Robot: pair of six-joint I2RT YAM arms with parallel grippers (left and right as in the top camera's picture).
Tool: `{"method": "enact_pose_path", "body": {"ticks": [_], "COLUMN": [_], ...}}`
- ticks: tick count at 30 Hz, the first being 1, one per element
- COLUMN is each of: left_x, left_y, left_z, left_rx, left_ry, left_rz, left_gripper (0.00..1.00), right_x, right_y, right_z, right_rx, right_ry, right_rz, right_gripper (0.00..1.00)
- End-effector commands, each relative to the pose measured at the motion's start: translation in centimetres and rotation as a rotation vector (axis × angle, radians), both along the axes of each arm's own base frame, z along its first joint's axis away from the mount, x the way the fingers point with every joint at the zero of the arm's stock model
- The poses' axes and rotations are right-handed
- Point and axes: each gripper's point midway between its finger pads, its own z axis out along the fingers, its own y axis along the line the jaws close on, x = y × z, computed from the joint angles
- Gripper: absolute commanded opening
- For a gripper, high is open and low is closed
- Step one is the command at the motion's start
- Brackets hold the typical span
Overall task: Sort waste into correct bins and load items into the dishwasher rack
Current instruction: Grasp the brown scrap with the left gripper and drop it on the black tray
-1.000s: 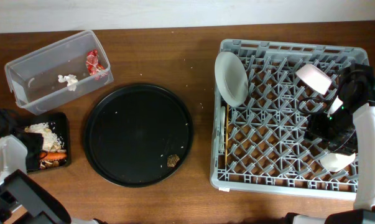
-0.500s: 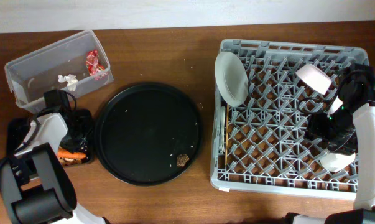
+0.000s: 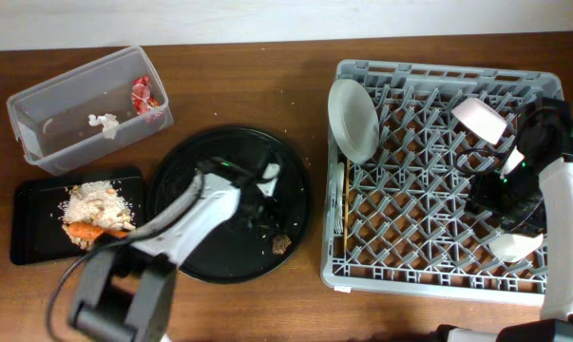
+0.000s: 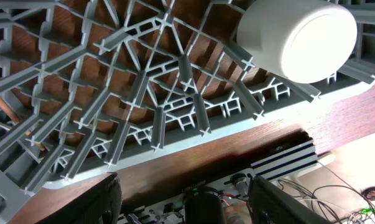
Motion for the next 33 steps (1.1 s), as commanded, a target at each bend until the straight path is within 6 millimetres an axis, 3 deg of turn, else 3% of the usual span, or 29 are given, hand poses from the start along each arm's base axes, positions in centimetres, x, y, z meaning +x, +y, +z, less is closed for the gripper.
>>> {"method": "enact_pose_path", "body": {"ticks": [1, 2, 3, 5, 6, 7, 9, 11, 13, 15, 16, 18, 19, 21, 23, 24, 26, 28, 29, 32, 33], "left_x": [-2.2, -2.8, -3.2, -3.3, -3.3, -3.4, -3.3, -1.8, 2.7, 7.7, 8.6, 9.2, 9.1, 7.7, 6.4, 5.5, 5.0, 4.7, 4.7, 5.5, 6.1], "left_y": [-1.0, -0.6, -0.3, 0.5, 0.5, 0.6, 0.5, 1.1, 4.5, 11.1, 14.1, 22.0, 24.8, 32.3, 35.7, 37.1, 37.2, 37.0, 37.0, 36.0, 35.5], "left_z": [-3.2, -3.6, -3.7, -3.8, -3.8, -3.8, -3.7, -2.5, 1.1, 5.1, 5.9, 6.2, 6.2, 6.2, 5.9, 5.2, 3.0, 2.1, 2.0, 2.5, 3.6], "left_rx": [0.073, 0.108, 0.12, 0.161, 0.162, 0.164, 0.162, 0.163, 0.202, 0.21, 0.204, 0.214, 0.216, 0.221, 0.228, 0.291, 0.315, 0.314, 0.314, 0.243, 0.218], "left_ry": [0.074, 0.095, 0.109, 0.111, 0.112, 0.116, 0.114, 0.104, 0.024, -0.087, -0.104, -0.09, -0.083, -0.067, -0.05, -0.027, 0.038, 0.074, 0.076, 0.065, 0.036], "left_rz": [-0.09, -0.099, -0.1, -0.098, -0.098, -0.098, -0.096, -0.06, 0.062, 0.277, 0.364, 0.582, 0.672, 0.912, 1.009, 1.031, 1.024, 1.018, 1.017, 1.012, 1.0], "left_gripper": [0.79, 0.72, 0.57, 0.22, 0.2, 0.1, 0.01, 0.0, 0.0, 0.0, 0.0, 0.0, 0.01, 0.0, 0.01, 0.02, 0.04, 0.27, 0.36, 0.45, 0.46], "right_x": [0.0, 0.0, 0.0, 0.0, 0.0, 0.0, 0.0, 0.0, -0.1, -0.1, 0.0, 0.0, 0.0, 0.0, 0.0, 0.0, 0.0, 0.0, 0.0, 0.0, 0.0], "right_y": [-0.1, -0.1, -0.1, -0.1, -0.1, -0.1, -0.1, -0.1, -0.1, -0.1, -0.1, -0.1, -0.1, -0.1, -0.1, -0.1, -0.1, -0.1, -0.1, -0.1, -0.1], "right_z": [0.3, 0.3, 0.3, 0.3, 0.3, 0.3, 0.3, 0.3, 0.3, 0.3, 0.3, 0.3, 0.3, 0.3, 0.3, 0.3, 0.3, 0.3, 0.3, 0.3, 0.3], "right_rx": [-0.002, -0.002, -0.002, -0.002, -0.002, -0.002, -0.002, -0.002, -0.001, -0.001, -0.002, -0.002, -0.002, -0.002, -0.002, -0.002, -0.002, -0.002, -0.002, -0.003, -0.003], "right_ry": [-0.014, -0.014, -0.014, -0.014, -0.014, -0.014, -0.014, -0.014, -0.012, -0.012, -0.013, -0.015, -0.015, -0.015, -0.015, -0.014, -0.015, -0.015, -0.015, -0.015, -0.016], "right_rz": [-0.013, -0.013, -0.013, -0.013, -0.013, -0.013, -0.013, -0.013, -0.013, -0.013, -0.013, -0.013, -0.013, -0.013, -0.013, -0.013, -0.013, -0.013, -0.013, -0.013, -0.013], "right_gripper": [0.68, 0.68, 0.68, 0.68, 0.68, 0.68, 0.68, 0.68, 0.68, 0.68, 0.68, 0.68, 0.68, 0.68, 0.68, 0.68, 0.68, 0.68, 0.68, 0.68, 0.68]}}
